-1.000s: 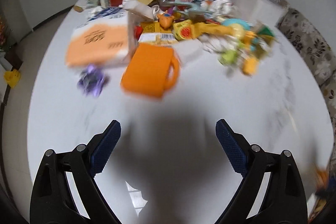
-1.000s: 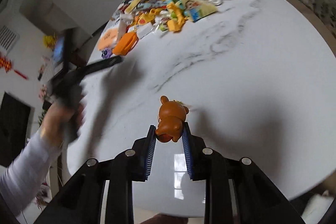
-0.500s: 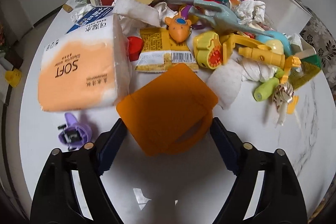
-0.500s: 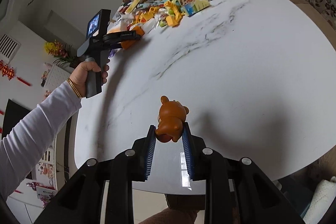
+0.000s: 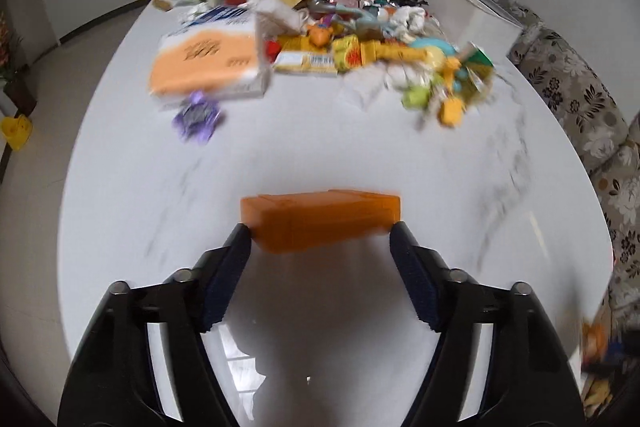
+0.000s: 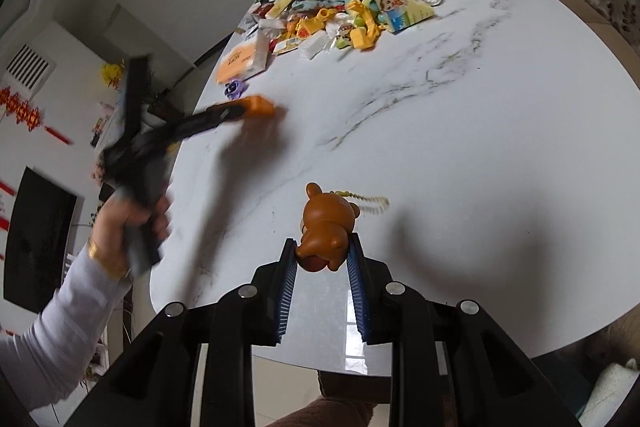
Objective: Collect trash
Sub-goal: 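Grasp the brown bear keychain with the right tool while the left tool grasps the orange Doctor Toy case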
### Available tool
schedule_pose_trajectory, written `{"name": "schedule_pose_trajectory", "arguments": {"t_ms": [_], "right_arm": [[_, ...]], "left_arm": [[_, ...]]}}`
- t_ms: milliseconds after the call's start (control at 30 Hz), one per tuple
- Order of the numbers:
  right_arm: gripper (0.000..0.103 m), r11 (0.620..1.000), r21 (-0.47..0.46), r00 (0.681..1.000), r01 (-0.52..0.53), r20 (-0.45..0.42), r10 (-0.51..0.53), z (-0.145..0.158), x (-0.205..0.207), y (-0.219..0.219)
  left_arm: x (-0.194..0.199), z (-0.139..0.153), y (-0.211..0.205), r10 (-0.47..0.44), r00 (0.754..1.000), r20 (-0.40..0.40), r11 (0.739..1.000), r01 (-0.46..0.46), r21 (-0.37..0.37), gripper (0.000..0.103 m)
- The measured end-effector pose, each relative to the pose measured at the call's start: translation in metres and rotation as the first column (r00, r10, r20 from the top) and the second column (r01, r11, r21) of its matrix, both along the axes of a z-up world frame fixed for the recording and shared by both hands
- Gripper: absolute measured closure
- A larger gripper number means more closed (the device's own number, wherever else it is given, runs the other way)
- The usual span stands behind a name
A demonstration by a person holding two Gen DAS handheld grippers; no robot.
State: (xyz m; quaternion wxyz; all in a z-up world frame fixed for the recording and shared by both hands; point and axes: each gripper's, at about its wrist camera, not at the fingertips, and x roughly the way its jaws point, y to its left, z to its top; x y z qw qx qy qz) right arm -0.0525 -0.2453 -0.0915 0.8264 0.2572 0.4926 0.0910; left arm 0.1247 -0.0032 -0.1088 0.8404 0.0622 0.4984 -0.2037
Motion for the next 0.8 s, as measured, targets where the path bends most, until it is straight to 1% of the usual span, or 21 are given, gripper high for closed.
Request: {"name": "schedule_pose_trajectory", "arguments": {"t_ms": [33, 67, 100, 133, 167, 200, 233, 267, 300, 333, 367, 400, 433, 500, 567, 633, 700, 733, 767, 800], "right_arm": [[0.078, 1.000, 0.009, 1.000, -0.006, 0.000, 0.006, 0.000, 0.001, 0.001], [0.078, 1.000, 0.007, 1.000, -0.011, 0.002, 0.011, 0.001, 0.001, 0.002], [0.078, 1.000, 0.001, 1.000, -0.019, 0.003, 0.019, 0.001, 0.002, 0.004], [0.078, 0.999, -0.007, 1.000, -0.031, -0.001, 0.031, -0.001, 0.003, 0.007], [0.078, 0.999, -0.004, 0.999, -0.037, -0.005, 0.037, -0.002, 0.005, 0.009], [0.078, 0.999, -0.001, 0.999, -0.041, -0.007, 0.041, -0.003, 0.005, 0.010], [0.078, 0.999, -0.003, 0.999, -0.045, -0.008, 0.045, -0.003, 0.005, 0.011], [0.078, 0.999, -0.010, 0.999, -0.049, -0.004, 0.049, -0.002, 0.005, 0.013], [0.078, 0.999, -0.010, 0.999, -0.049, 0.001, 0.049, -0.002, 0.005, 0.014], [0.078, 0.999, -0.005, 0.999, -0.047, 0.006, 0.047, 0.000, 0.004, 0.015], [0.078, 0.999, -0.005, 0.999, -0.044, 0.011, 0.044, 0.001, 0.004, 0.016], [0.078, 0.999, -0.008, 0.999, -0.038, 0.016, 0.038, 0.002, 0.003, 0.017], [0.078, 0.999, -0.007, 0.999, -0.033, 0.020, 0.033, 0.004, 0.002, 0.016], [0.078, 1.000, 0.001, 0.999, -0.014, 0.034, 0.014, 0.006, -0.003, 0.015], [0.078, 1.000, 0.006, 0.999, 0.004, 0.040, -0.004, 0.007, -0.008, 0.011], [0.078, 1.000, 0.012, 0.999, 0.018, 0.039, -0.019, 0.007, -0.012, 0.008], [0.078, 0.999, 0.011, 0.999, 0.031, 0.038, -0.031, 0.008, -0.016, 0.003], [0.078, 0.999, 0.015, 0.999, 0.034, 0.038, -0.035, 0.008, -0.018, 0.000], [0.078, 0.999, 0.016, 0.998, 0.039, 0.040, -0.040, 0.008, -0.021, -0.003], [0.078, 0.999, 0.016, 0.998, 0.043, 0.041, -0.044, 0.009, -0.023, -0.006]], "left_arm": [[-0.006, -0.001, 0.007, 0.008, 1.000, -0.030, 1.000, -0.009, -0.019, 0.098], [-0.015, -0.004, 0.017, 0.020, 0.998, -0.059, 0.999, -0.023, -0.044, 0.098], [-0.026, -0.011, 0.025, 0.034, 0.997, -0.072, 0.999, -0.034, -0.008, 0.098], [-0.028, -0.017, 0.030, 0.038, 0.996, -0.074, 0.999, -0.038, 0.009, 0.098], [-0.032, -0.023, 0.036, 0.046, 0.995, -0.091, 0.999, -0.047, -0.003, 0.098], [-0.032, -0.027, 0.044, 0.060, 0.990, -0.124, 0.995, -0.069, -0.065, 0.098], [-0.029, -0.028, 0.048, 0.059, 0.988, -0.141, 0.991, -0.075, -0.112, 0.085], [-0.024, -0.028, 0.048, 0.049, 0.986, -0.162, 0.986, -0.073, -0.148, 0.069], [-0.018, -0.026, 0.042, 0.037, 0.988, -0.150, 0.988, -0.059, -0.144, 0.030], [-0.014, -0.022, 0.035, 0.014, 0.993, -0.118, 0.990, -0.031, -0.140, 0.016], [-0.009, -0.017, 0.024, -0.008, 0.997, -0.073, 0.993, 0.000, -0.118, 0.016], [0.000, -0.013, 0.010, -0.016, 0.999, -0.041, 0.997, 0.013, -0.078, 0.016], [0.006, -0.010, -0.001, -0.025, 0.999, -0.036, 0.998, 0.022, -0.066, 0.015], [0.030, -0.010, -0.030, -0.042, 0.997, -0.072, 0.997, 0.037, -0.075, 0.015], [0.049, -0.014, -0.054, -0.023, 0.996, -0.091, 0.998, 0.018, -0.053, 0.015], [0.066, -0.022, -0.083, -0.006, 0.996, -0.094, 1.000, 0.004, -0.015, 0.015], [0.077, -0.032, -0.105, -0.011, 0.994, -0.112, 1.000, 0.011, 0.002, 0.015], [0.084, -0.039, -0.116, -0.001, 0.992, -0.124, 0.999, 0.005, 0.033, 0.015], [0.088, -0.044, -0.123, 0.010, 0.991, -0.135, 0.999, -0.003, 0.047, 0.015], [0.093, -0.049, -0.130, 0.030, 0.991, -0.127, 0.997, -0.021, 0.070, 0.013]]}}
